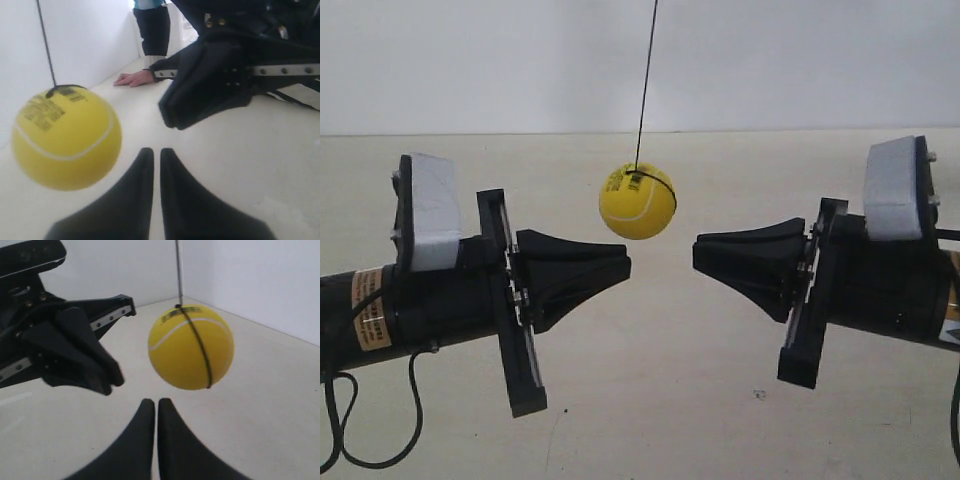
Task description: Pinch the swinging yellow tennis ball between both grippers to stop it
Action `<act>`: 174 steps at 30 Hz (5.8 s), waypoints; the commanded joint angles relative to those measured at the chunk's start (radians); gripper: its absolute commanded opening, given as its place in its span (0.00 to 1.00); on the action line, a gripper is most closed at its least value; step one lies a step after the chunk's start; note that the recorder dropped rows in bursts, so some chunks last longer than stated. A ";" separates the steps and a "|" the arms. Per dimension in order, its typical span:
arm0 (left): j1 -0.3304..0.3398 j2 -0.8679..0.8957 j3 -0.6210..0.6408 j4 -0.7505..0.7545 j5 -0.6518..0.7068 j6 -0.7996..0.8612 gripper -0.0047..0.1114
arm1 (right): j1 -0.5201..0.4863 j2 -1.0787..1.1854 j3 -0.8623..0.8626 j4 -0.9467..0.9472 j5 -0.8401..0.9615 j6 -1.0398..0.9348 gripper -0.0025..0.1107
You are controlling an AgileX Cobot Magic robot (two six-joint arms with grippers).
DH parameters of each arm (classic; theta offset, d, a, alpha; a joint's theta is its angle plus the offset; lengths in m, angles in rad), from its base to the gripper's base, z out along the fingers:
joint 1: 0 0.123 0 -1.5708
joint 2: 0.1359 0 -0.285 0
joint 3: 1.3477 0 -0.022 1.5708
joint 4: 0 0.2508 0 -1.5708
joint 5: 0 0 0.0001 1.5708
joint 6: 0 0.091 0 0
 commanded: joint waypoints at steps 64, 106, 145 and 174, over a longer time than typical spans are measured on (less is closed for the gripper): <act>-0.009 -0.001 -0.003 -0.035 -0.009 0.024 0.08 | 0.023 0.000 -0.002 0.066 0.003 -0.044 0.02; -0.009 -0.001 -0.003 0.041 -0.009 0.017 0.08 | 0.023 -0.085 0.000 -0.005 0.104 0.043 0.02; -0.009 -0.001 -0.005 -0.047 -0.009 0.046 0.08 | 0.020 -0.219 0.000 -0.040 0.251 0.118 0.02; -0.032 -0.001 -0.050 0.037 -0.009 0.005 0.08 | 0.020 -0.219 0.000 -0.029 0.250 0.113 0.02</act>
